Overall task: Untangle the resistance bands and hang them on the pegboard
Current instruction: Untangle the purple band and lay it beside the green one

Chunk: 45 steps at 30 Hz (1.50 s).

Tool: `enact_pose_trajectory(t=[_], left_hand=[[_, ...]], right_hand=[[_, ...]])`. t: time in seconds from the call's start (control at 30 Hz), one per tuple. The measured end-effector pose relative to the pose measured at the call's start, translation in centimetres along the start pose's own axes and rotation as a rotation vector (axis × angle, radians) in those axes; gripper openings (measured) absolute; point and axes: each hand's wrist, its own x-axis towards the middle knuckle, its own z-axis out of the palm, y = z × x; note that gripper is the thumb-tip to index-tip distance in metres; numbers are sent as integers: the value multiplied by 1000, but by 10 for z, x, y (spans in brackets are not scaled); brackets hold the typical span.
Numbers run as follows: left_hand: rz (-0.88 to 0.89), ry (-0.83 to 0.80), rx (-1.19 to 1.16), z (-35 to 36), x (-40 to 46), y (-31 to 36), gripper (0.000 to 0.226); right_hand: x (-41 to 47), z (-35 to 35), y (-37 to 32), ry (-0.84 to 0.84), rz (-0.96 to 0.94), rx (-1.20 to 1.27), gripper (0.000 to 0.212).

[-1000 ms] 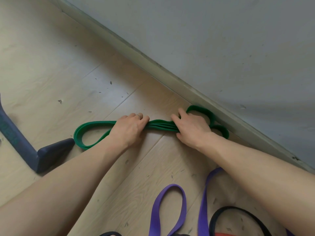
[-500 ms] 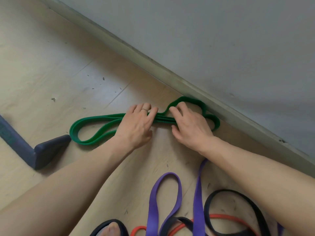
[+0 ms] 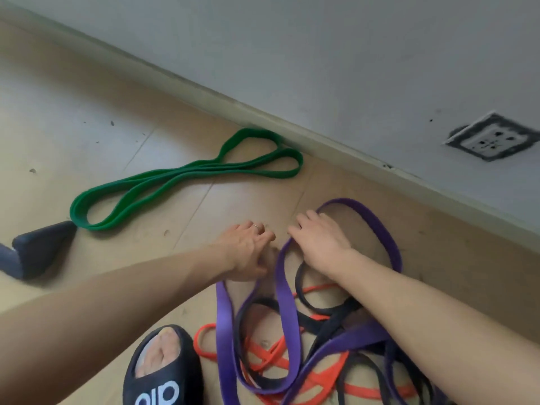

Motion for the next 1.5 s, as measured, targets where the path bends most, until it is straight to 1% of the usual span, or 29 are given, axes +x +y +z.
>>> enact_pose_trajectory(t=[0.1,0.2,0.27,0.37,0.43,0.47,0.53,0.57,0.6,0.63,0.7,0.8,0.87,0.93,1.0,1.1,1.17,1.2,1.27,1.33,1.4,1.47,1.5], left_hand=[[-20,-108,-135,-26,-11,12,73],[-63,-164,-286,-59,-33,30,81],[-82,-147,-313,-83,-49,43,84],[-112,-61,-360,-114,-72,66,76],[-115,44,-431,-133,-89,86,61],[-110,105,-464,-142,-98,96,50],[-86,234,-555,-156,-117,114,30],[-68,291,-613,-163,-128,122,25],[-50,327,-684,-169,-139,129,25],[-34,342,-764,-173,-150,136,29],[-10,342,-892,-179,-169,145,45],[76,295,-1003,-189,-196,160,69],[131,290,-1044,-195,-208,171,73],[152,329,-1038,-199,-217,181,65],[147,378,-1027,-198,-221,191,49],[103,430,-1025,-197,-219,200,20],[97,451,-1000,-199,-216,201,12],[115,450,-992,-201,-214,201,10],[167,445,-962,-203,-212,198,16],[205,442,-884,-205,-210,195,21],[242,471,-801,-206,-207,192,20],[273,509,-691,-208,-205,191,21],[276,532,-615,-209,-204,190,22]], right_hand=[[-15,-18,10,-9,5,-93,25],[-44,-50,14,105,-13,-30,27],[-65,-78,15,202,-27,41,25],[-100,-126,15,322,-27,61,29],[-127,-158,15,374,-18,77,35],[-140,-174,14,392,-9,98,35],[-165,-202,13,438,17,191,27],[-176,-215,13,465,44,243,23],[-186,-226,12,494,77,296,21],[-196,-236,12,535,110,364,20],[-217,-254,9,659,148,541,17],[-249,-278,2,871,136,788,6],[-268,-288,-6,965,114,940,3],[-280,-291,-13,1010,103,1155,6],[-288,-292,-16,998,101,1330,8],[-295,-291,-15,946,104,1367,8],[-299,-291,-9,944,115,1365,9],[-301,-291,-6,948,126,1374,10],[-304,-291,4,973,150,1409,11],[-304,-290,16,1005,190,1457,12],[-302,-289,27,1021,233,1499,12],[-299,-287,37,997,267,1539,13],[-298,-286,42,948,283,1559,15]])
